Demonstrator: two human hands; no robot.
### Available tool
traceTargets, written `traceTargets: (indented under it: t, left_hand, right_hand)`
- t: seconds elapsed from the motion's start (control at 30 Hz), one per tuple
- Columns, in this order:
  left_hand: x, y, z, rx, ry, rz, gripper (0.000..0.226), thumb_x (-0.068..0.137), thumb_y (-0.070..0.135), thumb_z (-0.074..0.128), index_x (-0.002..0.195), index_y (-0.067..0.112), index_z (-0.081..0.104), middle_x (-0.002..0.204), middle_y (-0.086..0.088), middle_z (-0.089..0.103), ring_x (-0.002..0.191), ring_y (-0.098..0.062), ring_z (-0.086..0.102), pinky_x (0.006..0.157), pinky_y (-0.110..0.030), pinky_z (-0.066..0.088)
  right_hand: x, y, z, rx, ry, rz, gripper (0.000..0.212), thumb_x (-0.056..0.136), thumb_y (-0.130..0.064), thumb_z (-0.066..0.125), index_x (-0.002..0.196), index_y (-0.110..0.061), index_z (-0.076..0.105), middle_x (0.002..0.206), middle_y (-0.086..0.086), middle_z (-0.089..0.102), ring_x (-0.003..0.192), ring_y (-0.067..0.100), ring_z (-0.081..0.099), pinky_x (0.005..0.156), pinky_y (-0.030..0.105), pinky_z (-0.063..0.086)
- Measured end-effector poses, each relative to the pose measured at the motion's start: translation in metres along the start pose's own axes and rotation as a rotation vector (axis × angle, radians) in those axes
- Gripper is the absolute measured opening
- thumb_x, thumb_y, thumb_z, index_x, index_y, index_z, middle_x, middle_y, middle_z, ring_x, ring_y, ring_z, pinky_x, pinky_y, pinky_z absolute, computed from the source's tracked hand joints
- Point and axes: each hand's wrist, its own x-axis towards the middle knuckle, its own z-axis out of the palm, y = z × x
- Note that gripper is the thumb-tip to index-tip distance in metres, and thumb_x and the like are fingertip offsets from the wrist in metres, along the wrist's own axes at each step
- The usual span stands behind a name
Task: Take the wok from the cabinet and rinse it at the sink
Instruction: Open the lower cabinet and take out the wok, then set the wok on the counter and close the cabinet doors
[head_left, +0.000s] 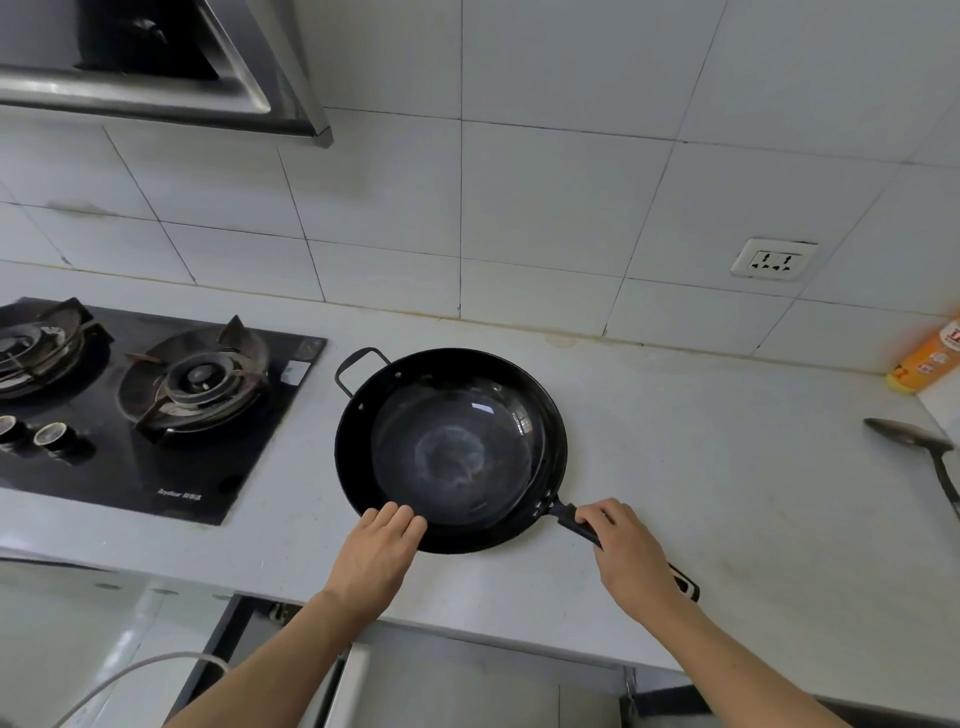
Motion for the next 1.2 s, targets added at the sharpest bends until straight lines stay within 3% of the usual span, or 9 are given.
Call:
traceTargets:
  t: [0.2, 0.33, 0.43, 0.53, 0.7, 0.83, 0.97, 1.07, 1.2]
  left_hand:
    - [-0.006, 0.002, -0.013, -0.075, -0.045, -0.010, 0.036, 0.063, 0.025, 0.085, 0.085, 0.024, 0.056, 0.080, 0.010, 0.054, 0.071, -0.013, 0.049, 0.059, -0.024, 0.046]
    - [-0.016, 0.007, -0.025, -0.113, -0.025, -0.033, 0.033, 0.066, 0.028, 0.083, 0.088, 0.025, 0.059, 0.084, 0.011, 0.058, 0.075, -0.011, 0.054, 0.061, -0.022, 0.050]
    - [-0.031, 0.011, -0.031, -0.167, 0.024, -0.082, 0.034, 0.073, 0.022, 0.079, 0.103, 0.021, 0.063, 0.101, 0.008, 0.064, 0.088, -0.015, 0.060, 0.071, -0.027, 0.055]
    - [-0.053, 0.015, -0.036, -0.215, 0.061, -0.160, 0.035, 0.074, 0.015, 0.077, 0.106, 0.017, 0.063, 0.108, 0.004, 0.065, 0.096, -0.021, 0.062, 0.075, -0.033, 0.055]
    - [-0.104, 0.014, -0.027, -0.211, 0.060, -0.298, 0.025, 0.080, 0.014, 0.068, 0.105, 0.016, 0.064, 0.111, 0.001, 0.064, 0.101, -0.024, 0.060, 0.082, -0.037, 0.054]
    - [-0.146, 0.005, -0.019, -0.208, 0.008, -0.341, 0.028, 0.085, 0.031, 0.045, 0.104, 0.019, 0.062, 0.107, 0.002, 0.062, 0.096, -0.023, 0.058, 0.079, -0.036, 0.053]
    - [-0.179, -0.011, -0.005, -0.249, -0.130, -0.504, 0.041, 0.084, 0.029, 0.060, 0.124, 0.018, 0.057, 0.130, -0.002, 0.056, 0.116, -0.027, 0.052, 0.090, -0.039, 0.050]
    - [-0.202, -0.022, 0.004, -0.266, -0.247, -0.637, 0.057, 0.088, 0.034, 0.058, 0.140, 0.019, 0.040, 0.145, -0.004, 0.038, 0.129, -0.030, 0.039, 0.099, -0.040, 0.045]
    - [-0.234, -0.045, 0.022, -0.286, -0.304, -0.750, 0.058, 0.090, 0.038, 0.054, 0.140, 0.016, 0.034, 0.148, -0.004, 0.033, 0.132, -0.029, 0.035, 0.102, -0.039, 0.042]
  right_hand:
    - [-0.002, -0.002, -0.006, -0.039, -0.012, -0.011, 0.049, 0.081, -0.001, 0.066, 0.120, -0.026, 0.051, 0.115, -0.005, 0.052, 0.098, 0.016, 0.048, 0.079, 0.028, 0.044]
    - [-0.006, -0.008, -0.007, -0.076, 0.006, -0.016, 0.044, 0.085, -0.015, 0.066, 0.125, -0.023, 0.050, 0.120, -0.004, 0.054, 0.106, 0.019, 0.048, 0.090, 0.031, 0.042]
    - [-0.012, -0.018, -0.005, -0.053, 0.102, -0.044, 0.047, 0.081, -0.010, 0.065, 0.125, -0.019, 0.052, 0.119, -0.002, 0.056, 0.110, 0.021, 0.049, 0.092, 0.035, 0.042]
    - [-0.023, -0.033, 0.005, 0.059, 0.160, -0.200, 0.045, 0.081, -0.004, 0.060, 0.125, -0.016, 0.053, 0.122, -0.002, 0.054, 0.114, 0.018, 0.046, 0.095, 0.034, 0.040]
    - [-0.047, -0.054, 0.040, 0.082, -0.016, -0.350, 0.040, 0.083, -0.010, 0.059, 0.123, -0.015, 0.056, 0.122, 0.001, 0.054, 0.115, 0.020, 0.047, 0.094, 0.031, 0.040]
    - [-0.064, -0.076, 0.059, -0.009, -0.214, -0.346, 0.045, 0.089, -0.021, 0.056, 0.134, -0.022, 0.048, 0.135, -0.001, 0.044, 0.125, 0.021, 0.039, 0.099, 0.031, 0.036]
    - [-0.068, -0.102, 0.066, -0.204, -0.350, -0.328, 0.058, 0.093, -0.035, 0.053, 0.146, -0.024, 0.032, 0.153, 0.005, 0.025, 0.141, 0.025, 0.019, 0.112, 0.038, 0.024]
    - [-0.071, -0.127, 0.074, -0.256, -0.401, -0.297, 0.065, 0.093, -0.041, 0.054, 0.149, -0.025, 0.024, 0.158, 0.007, 0.014, 0.143, 0.029, 0.011, 0.115, 0.042, 0.020]
    - [-0.071, -0.158, 0.096, -0.266, -0.422, -0.282, 0.070, 0.093, -0.043, 0.055, 0.150, -0.024, 0.019, 0.160, 0.010, 0.008, 0.145, 0.030, 0.007, 0.117, 0.044, 0.020]
